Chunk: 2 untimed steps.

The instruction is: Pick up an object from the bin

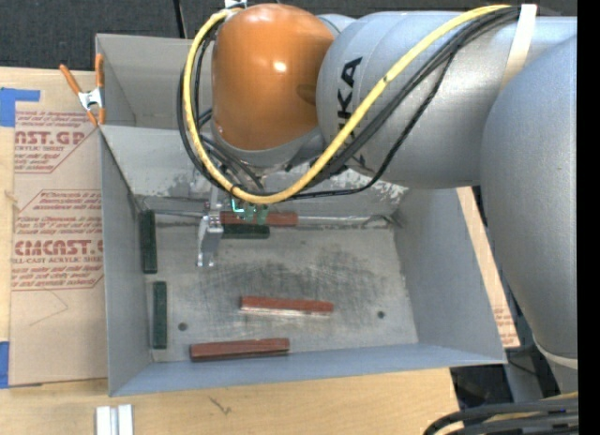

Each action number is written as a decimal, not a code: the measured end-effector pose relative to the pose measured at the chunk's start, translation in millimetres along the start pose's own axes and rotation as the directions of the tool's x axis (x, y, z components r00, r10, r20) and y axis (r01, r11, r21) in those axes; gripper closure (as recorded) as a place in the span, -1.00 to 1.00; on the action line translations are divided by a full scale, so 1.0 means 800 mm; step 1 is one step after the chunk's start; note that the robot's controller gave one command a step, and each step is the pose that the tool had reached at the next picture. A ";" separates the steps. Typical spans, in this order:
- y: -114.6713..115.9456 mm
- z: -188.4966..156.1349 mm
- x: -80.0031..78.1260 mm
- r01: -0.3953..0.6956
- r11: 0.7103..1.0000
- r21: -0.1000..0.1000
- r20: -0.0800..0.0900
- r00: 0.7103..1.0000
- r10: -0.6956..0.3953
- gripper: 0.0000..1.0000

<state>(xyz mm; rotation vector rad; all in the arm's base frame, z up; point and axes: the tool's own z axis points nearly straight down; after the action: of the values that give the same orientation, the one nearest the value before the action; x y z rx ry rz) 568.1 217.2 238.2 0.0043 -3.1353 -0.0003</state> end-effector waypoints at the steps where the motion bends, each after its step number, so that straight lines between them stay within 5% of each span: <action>1: -0.002 -0.006 -0.003 -0.003 1.000 -0.001 0.008 1.000 0.003 1.00; 2: -0.002 -0.006 -0.003 -0.003 1.000 -0.001 0.008 1.000 0.003 1.00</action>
Offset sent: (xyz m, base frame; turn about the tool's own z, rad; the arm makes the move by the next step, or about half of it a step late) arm 0.0000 0.0000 0.0000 0.0000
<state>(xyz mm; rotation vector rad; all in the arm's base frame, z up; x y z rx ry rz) 570.2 215.3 243.0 -0.0001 -3.1431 -0.0021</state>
